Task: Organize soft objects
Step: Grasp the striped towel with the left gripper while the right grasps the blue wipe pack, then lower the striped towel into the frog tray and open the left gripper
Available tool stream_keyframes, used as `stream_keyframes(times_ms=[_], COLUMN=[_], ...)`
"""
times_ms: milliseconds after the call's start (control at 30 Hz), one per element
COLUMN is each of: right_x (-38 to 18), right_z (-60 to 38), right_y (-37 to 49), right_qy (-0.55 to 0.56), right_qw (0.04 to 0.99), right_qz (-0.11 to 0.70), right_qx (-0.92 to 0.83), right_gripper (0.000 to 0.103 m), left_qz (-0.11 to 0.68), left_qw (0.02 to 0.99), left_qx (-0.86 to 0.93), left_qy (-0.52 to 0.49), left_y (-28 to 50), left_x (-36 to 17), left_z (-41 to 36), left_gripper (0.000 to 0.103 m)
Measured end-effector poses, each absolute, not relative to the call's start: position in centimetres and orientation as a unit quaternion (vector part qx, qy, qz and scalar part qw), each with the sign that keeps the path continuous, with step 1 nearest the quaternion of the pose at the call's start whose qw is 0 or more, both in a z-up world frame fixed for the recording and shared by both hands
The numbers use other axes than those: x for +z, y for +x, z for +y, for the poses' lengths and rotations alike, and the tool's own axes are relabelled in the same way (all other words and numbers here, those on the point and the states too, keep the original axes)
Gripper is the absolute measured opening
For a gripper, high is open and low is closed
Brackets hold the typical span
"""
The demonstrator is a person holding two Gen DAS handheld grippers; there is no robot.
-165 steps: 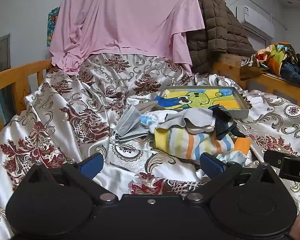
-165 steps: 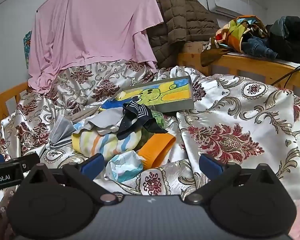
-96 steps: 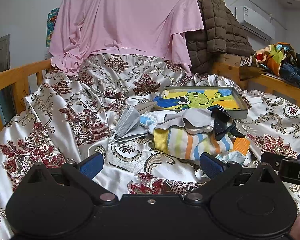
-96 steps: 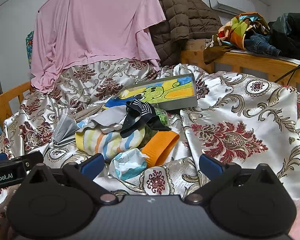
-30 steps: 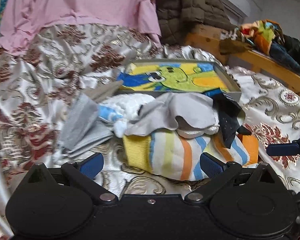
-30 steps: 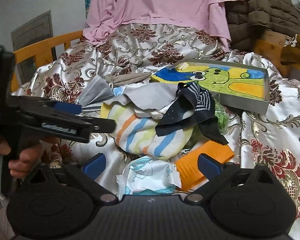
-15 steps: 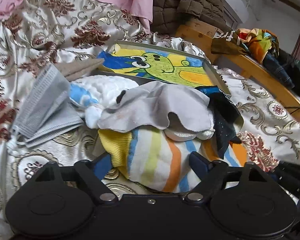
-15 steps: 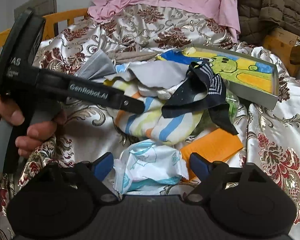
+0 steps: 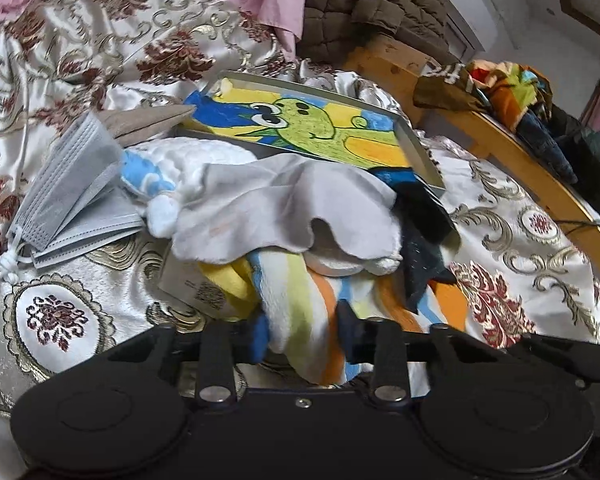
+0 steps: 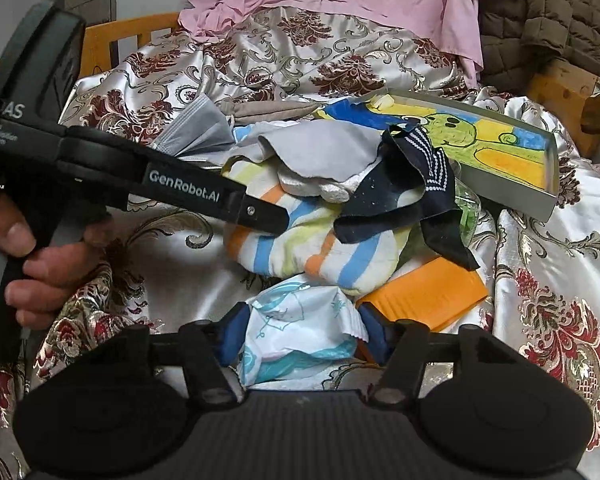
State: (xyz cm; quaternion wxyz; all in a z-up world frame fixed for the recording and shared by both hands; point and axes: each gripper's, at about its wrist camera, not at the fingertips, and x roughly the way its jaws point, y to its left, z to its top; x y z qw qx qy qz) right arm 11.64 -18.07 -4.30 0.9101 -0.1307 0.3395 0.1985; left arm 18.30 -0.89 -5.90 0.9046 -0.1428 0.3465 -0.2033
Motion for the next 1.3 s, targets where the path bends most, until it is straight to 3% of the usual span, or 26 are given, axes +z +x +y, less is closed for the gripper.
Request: stream_keyframes(times_ms=[300,667,1067,1300], right_x=[-4.2,-3.7,-0.9,0.8], right_z=[-18.0,-17.8,-18.6,-19.8], right_y=[11.2,10.3,7.6,7.3], right_qy=[-0.139,-0.155,-0.149,-0.126], right_qw=[0.912,0.92,0.952,0.966], right_qz=[0.333,0.311,0.209,0.164], right_qx=[0.195,0.183,0.165,0.156], right_gripper=[0.049,0.047,0.047,0.047], left_qz=[0.35,0.329,0.266,0.237], left_qw=[0.909,0.933,0.954,0.963], left_qx=[-0.2,-0.145,-0.132,-0.126], left_qy=[-0.109,-0.026,0.04,0.028], left_y=[16.7,13.0,10.7,10.9], left_x=[-5.0,-0.4,7.6,11.6], left_z=[-1.9,-0.1,-0.4,-0.4], left_gripper=[0.018,0.016,0.016,0.016])
